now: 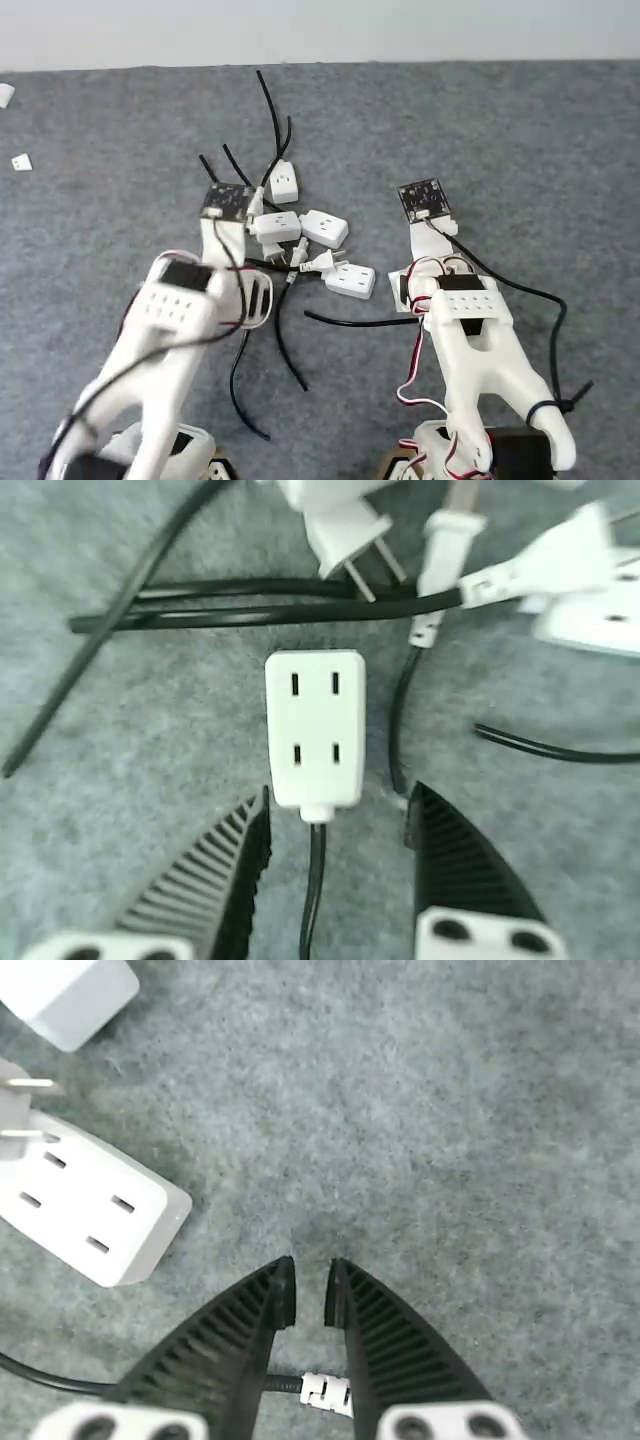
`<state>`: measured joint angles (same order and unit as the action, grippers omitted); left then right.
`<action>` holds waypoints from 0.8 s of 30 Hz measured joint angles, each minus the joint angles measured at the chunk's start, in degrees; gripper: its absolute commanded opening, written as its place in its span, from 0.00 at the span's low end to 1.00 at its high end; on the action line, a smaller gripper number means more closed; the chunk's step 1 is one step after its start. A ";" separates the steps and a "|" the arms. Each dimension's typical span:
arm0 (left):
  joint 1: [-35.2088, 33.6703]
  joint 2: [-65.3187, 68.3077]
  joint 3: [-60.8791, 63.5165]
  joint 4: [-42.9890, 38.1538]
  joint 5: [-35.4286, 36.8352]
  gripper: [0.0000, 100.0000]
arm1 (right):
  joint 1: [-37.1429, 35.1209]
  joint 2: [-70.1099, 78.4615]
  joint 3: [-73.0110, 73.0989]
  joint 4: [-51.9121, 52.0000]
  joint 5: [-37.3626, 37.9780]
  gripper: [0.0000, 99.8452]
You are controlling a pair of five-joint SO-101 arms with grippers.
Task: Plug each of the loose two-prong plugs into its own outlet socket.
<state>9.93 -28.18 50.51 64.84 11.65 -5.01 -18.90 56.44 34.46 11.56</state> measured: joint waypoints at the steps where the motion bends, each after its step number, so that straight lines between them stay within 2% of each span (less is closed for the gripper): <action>1: 0.00 -3.78 1.41 0.53 -0.53 0.21 | 0.00 0.00 0.00 0.00 0.00 0.06; 5: -3.78 -16.00 6.24 1.23 -6.77 0.21 | 0.00 0.00 0.00 0.00 0.00 0.06; 8: -9.76 -18.11 9.23 0.53 -10.73 0.21 | 0.00 0.00 0.00 0.97 0.18 0.06; 15: -19.34 -13.80 13.01 -8.35 -10.55 0.21 | -3.16 0.00 0.00 2.73 6.51 0.07; 20: -21.71 -8.62 13.54 -16.26 -10.37 0.21 | -8.26 0.00 -1.14 2.81 16.26 0.07; 24: -21.71 -7.47 13.54 -17.67 -10.37 0.21 | -9.49 0.00 -5.80 2.90 21.54 0.15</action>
<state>-11.78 -35.65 64.04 47.16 1.27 -14.51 -18.90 50.64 37.36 33.10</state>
